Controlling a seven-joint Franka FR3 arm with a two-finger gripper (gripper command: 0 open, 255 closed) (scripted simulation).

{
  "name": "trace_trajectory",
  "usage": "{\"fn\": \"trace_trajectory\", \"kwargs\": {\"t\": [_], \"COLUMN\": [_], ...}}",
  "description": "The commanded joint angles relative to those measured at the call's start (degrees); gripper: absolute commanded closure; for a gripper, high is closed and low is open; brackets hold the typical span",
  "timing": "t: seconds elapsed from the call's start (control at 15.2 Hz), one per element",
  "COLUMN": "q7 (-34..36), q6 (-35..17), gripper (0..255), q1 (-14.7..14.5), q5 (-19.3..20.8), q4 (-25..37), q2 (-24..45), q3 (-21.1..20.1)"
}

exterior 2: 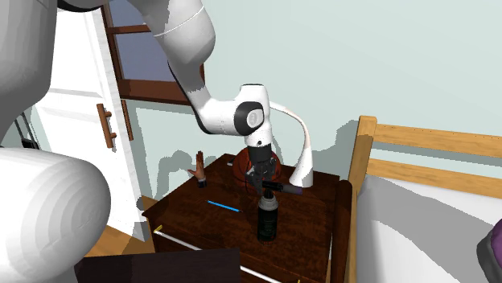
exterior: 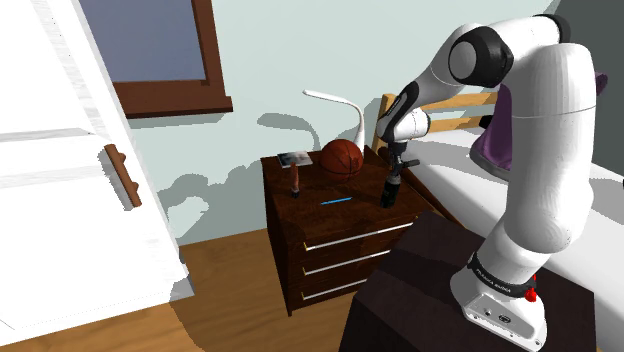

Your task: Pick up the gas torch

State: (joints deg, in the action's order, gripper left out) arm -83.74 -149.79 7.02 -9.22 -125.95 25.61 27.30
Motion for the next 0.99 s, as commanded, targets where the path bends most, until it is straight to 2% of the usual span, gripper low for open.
{"fn": "trace_trajectory", "kwargs": {"t": [0.0, 0.46, 0.92], "q7": [-0.01, 0.0, 1.76], "q6": [-0.07, -0.08, 4.16], "gripper": [255, 255, 255], "q1": [0.02, 0.0, -2.02], "q5": [-0.05, -0.04, 3.13], "q4": [-0.02, -0.07, -0.3], "q2": [0.1, 0.07, -4.68], "q3": [-0.05, -0.04, 2.51]}}
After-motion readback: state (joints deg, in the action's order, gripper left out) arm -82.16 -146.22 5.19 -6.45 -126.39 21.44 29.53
